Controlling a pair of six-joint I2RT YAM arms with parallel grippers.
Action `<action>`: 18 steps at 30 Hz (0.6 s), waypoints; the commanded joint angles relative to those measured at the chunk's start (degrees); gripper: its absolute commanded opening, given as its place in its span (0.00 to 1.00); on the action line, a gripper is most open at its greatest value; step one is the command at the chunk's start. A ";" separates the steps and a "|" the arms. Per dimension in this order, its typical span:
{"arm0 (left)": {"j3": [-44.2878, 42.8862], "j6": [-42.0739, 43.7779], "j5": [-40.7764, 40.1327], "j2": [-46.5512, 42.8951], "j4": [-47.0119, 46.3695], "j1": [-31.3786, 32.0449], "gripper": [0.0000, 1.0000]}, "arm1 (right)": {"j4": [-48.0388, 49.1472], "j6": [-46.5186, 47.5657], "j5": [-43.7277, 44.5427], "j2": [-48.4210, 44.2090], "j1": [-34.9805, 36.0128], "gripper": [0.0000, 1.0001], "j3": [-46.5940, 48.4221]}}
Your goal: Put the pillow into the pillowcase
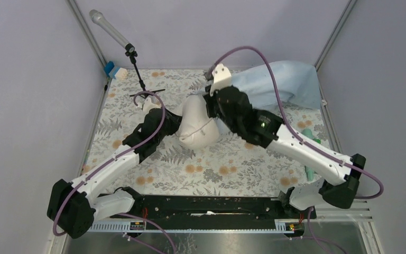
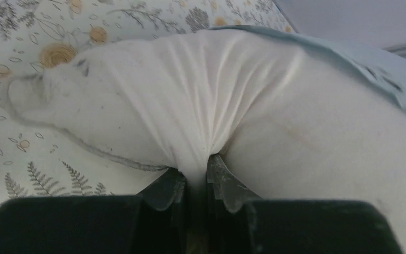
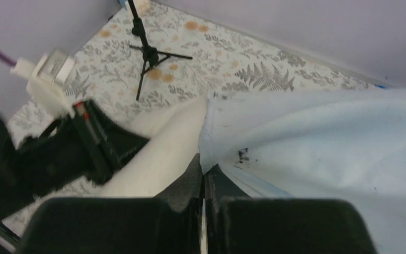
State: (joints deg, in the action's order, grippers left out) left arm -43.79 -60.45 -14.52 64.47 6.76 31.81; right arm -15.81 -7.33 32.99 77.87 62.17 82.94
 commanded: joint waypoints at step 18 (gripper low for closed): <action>-18.40 21.78 2.06 -21.21 23.95 1.94 0.99 | -4.32 -14.19 -40.65 40.51 -23.49 0.00 41.39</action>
State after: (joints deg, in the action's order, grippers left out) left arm -58.59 -44.27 -11.88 46.87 26.94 33.56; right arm -22.11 -17.80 -2.79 118.41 38.30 118.48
